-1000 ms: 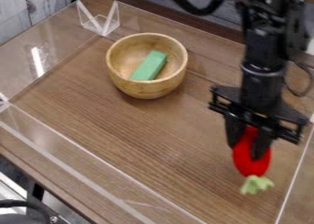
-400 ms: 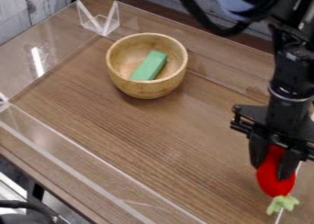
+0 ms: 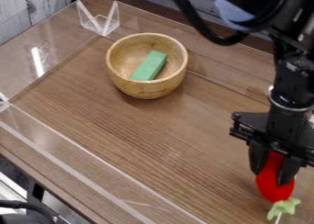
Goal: Move the red object to the right side of the table
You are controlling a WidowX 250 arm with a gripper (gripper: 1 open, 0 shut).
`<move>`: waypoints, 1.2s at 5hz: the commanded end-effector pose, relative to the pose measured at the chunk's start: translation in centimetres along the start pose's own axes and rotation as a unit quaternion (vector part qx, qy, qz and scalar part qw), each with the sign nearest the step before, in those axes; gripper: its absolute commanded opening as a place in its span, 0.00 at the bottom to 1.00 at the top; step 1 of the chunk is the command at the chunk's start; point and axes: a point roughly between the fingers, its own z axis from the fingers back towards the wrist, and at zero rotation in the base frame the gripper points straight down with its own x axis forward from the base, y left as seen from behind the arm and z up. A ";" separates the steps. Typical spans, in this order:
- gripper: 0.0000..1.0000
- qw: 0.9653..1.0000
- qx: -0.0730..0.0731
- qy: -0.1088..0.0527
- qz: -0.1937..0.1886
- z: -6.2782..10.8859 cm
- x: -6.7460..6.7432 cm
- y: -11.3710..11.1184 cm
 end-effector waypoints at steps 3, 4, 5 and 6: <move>0.00 1.000 0.001 -0.021 0.013 -0.3 0.3 -0.2; 1.00 1.000 0.002 -0.022 0.018 -0.5 0.2 -0.2; 0.00 1.000 0.000 -0.024 0.018 -0.6 0.1 -0.2; 1.00 1.000 0.000 -0.026 0.017 -0.7 0.1 -0.2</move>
